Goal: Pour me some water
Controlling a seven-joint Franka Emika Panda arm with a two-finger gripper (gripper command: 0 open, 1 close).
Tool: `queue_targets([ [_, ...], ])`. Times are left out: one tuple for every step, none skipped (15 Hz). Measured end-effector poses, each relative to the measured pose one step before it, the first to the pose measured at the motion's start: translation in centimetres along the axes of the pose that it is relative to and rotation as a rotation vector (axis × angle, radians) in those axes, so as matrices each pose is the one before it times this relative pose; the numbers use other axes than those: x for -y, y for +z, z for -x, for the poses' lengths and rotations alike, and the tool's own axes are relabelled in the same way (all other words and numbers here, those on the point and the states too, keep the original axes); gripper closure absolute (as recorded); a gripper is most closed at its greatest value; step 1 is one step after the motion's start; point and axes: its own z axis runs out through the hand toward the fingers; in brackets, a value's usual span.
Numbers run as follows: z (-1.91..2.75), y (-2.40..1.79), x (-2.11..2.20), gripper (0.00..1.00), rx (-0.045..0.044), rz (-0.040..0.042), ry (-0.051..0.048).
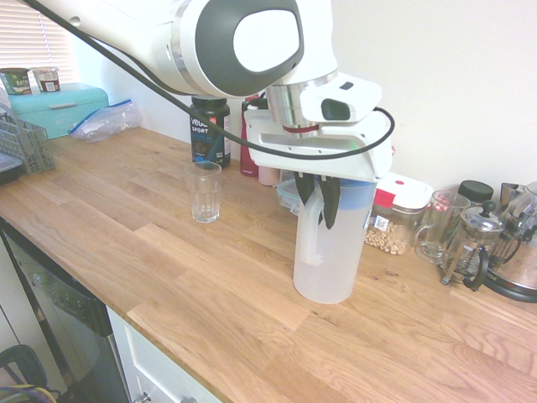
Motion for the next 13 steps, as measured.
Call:
queue_targets([
  [-0.116,0.105,0.043,0.00,0.00192,0.00043,0.00195],
  [-0.107,0.062,-0.026,0.00,0.00084,0.00065,0.00173],
  [-0.046,0.055,-0.015,0.00,0.00082,0.00075,0.00077],
  [-0.027,0.131,-0.017,0.00,0.00226,0.00168,0.00120],
  [-0.055,0.091,0.012,0.00,0.00137,0.00118,0.00107],
  [-0.106,-0.005,0.011,0.00,0.00186,0.00201,0.00103],
  [-0.155,-0.162,-0.065,0.00,0.00666,0.00577,0.00236],
  [-0.262,-0.488,-0.111,0.00,0.00761,0.00711,0.00415],
  [-0.283,-0.780,-0.208,0.00,0.01728,0.01210,0.01076],
  [-0.135,-1.097,-0.296,0.00,0.03040,0.01440,0.01756],
  [0.145,-1.352,-0.356,0.00,0.03474,0.00429,0.01564],
  [0.588,-1.485,-0.298,0.00,0.03649,-0.01087,0.00753],
  [1.080,-1.568,-0.273,0.00,0.03780,-0.01696,-0.00740],
])
